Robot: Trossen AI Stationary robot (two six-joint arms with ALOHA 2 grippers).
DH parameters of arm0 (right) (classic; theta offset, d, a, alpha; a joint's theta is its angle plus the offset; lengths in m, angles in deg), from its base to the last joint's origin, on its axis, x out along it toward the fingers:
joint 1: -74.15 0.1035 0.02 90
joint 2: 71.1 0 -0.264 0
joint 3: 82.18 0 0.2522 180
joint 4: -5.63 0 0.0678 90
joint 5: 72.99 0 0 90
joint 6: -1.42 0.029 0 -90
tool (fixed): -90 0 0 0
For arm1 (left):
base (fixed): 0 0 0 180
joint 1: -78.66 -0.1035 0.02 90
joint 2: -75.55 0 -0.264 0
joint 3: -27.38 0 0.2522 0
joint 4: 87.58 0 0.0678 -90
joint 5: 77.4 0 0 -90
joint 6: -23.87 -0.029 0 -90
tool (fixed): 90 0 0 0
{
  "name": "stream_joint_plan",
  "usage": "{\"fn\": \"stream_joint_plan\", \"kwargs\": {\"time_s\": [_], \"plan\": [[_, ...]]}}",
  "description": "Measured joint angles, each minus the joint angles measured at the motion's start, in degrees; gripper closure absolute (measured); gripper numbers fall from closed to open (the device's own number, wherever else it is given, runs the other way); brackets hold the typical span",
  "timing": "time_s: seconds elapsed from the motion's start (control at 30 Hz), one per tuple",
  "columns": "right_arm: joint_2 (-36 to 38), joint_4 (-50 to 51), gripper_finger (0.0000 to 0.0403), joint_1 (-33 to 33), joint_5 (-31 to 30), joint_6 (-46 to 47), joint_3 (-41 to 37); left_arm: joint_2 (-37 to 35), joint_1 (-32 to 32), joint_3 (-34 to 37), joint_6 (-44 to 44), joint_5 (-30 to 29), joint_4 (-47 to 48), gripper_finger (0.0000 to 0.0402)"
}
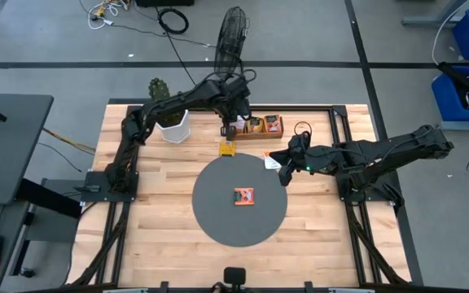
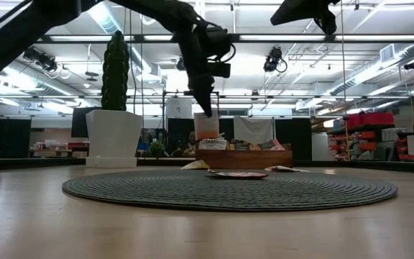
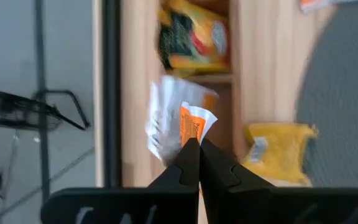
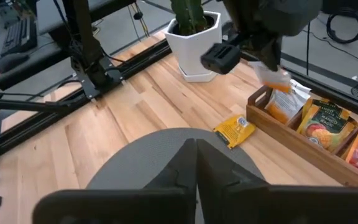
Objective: Pick & Place Tea
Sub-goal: Put the white tea bag into the left section of the wooden organizer
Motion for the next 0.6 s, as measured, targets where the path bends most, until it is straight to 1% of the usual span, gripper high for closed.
{"fn": "stream_joint_plan", "kwargs": {"time_s": [0.07,0.17,0.37,0.6], "plan": [[0.0,0.0,0.0399,0.0,0.0,0.0,0.0,0.7,0.1,-0.1,-0.2,-0.1,-2.6,0.0401],[0.0,0.0,0.0399,0.0,0.0,0.1,0.0,1.6,0.2,-0.1,-0.9,0.0,-3.8,0.0401],[0.0,-0.2,0.0398,-0.2,0.0,1.5,0.0,3.6,0.2,0.0,-1.8,0.4,-1.7,0.0401],[0.0,-0.4,0.0398,-0.7,0.0,2.6,0.0,4.1,0.3,0.0,-2.9,2.1,-3.3,0.0401]]}}
